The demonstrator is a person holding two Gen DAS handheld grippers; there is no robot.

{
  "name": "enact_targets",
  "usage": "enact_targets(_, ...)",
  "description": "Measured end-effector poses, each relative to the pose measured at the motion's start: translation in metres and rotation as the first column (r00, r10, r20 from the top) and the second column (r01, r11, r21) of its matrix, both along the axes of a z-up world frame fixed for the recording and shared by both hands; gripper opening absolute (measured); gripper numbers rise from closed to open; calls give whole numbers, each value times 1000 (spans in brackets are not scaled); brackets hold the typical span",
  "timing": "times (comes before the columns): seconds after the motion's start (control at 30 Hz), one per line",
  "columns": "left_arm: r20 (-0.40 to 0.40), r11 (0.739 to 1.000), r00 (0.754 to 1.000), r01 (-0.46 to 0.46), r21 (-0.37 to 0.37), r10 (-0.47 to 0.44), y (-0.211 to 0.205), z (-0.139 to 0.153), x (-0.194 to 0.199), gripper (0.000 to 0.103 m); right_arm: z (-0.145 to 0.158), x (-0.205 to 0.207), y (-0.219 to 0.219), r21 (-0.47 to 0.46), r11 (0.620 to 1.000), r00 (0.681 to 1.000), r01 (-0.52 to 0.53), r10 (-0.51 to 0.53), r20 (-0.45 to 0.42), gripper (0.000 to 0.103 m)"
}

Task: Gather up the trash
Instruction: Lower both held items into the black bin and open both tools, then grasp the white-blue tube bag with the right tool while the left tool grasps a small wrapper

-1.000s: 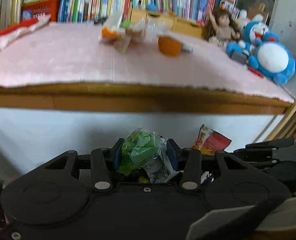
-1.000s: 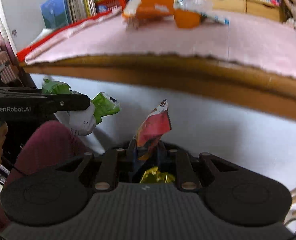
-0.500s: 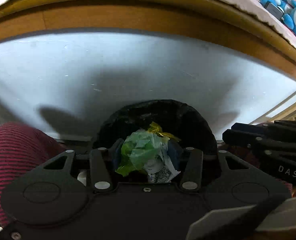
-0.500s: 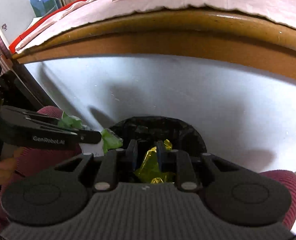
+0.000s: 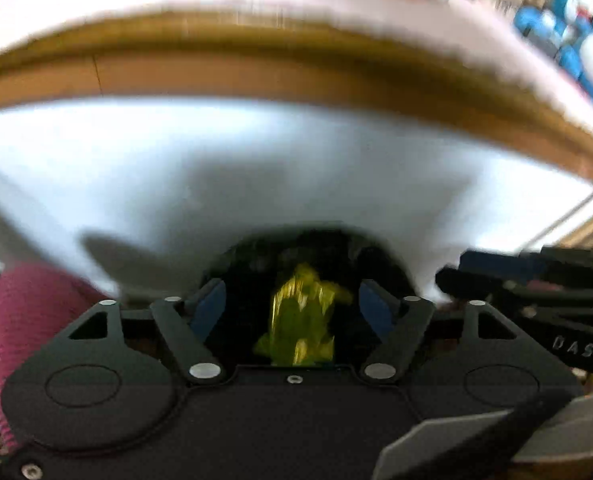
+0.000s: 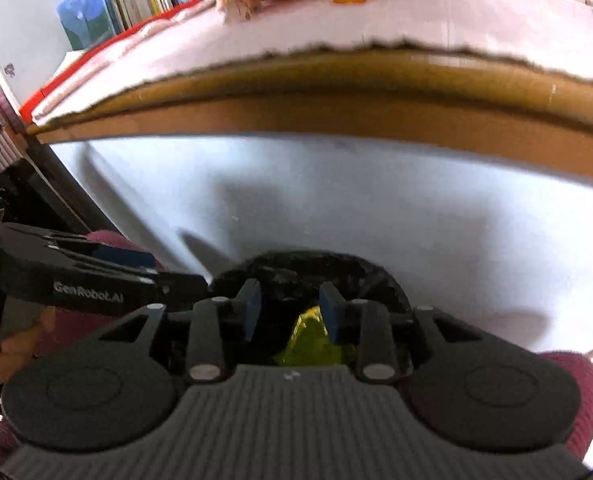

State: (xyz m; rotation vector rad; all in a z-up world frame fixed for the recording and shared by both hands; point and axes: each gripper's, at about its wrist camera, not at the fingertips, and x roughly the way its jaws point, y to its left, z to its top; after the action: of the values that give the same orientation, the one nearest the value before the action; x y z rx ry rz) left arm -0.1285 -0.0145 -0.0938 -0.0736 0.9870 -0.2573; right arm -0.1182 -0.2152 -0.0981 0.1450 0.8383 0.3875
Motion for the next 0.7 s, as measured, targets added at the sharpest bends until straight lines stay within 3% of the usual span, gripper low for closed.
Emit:
enact_targets(0.13,195,999,980,-24,-47,32,3,38,-13,84,31,-2,-8,54,999,995,-9,3,104,63)
enact_targets(0.27,356,998,933,-43,-46,56,3,73,-19,86,64,2,-17,64,998,973,-2,-12,232,71)
enact_targets(0.37,435,996,896,-75,-43,86,2,92,-11,86,82,13,-21,40,999,949,29,-40,314,75)
enact_targets(0.53,484,988,861,-142,-64,155,1,102,25,75,98,46,-29,85,988,918,131,-154,366,84)
enact_targets(0.7,425,971,874,-196,-138,237,5,97,70,66,104,84,-39,147,968,902,205,-245,354,97)
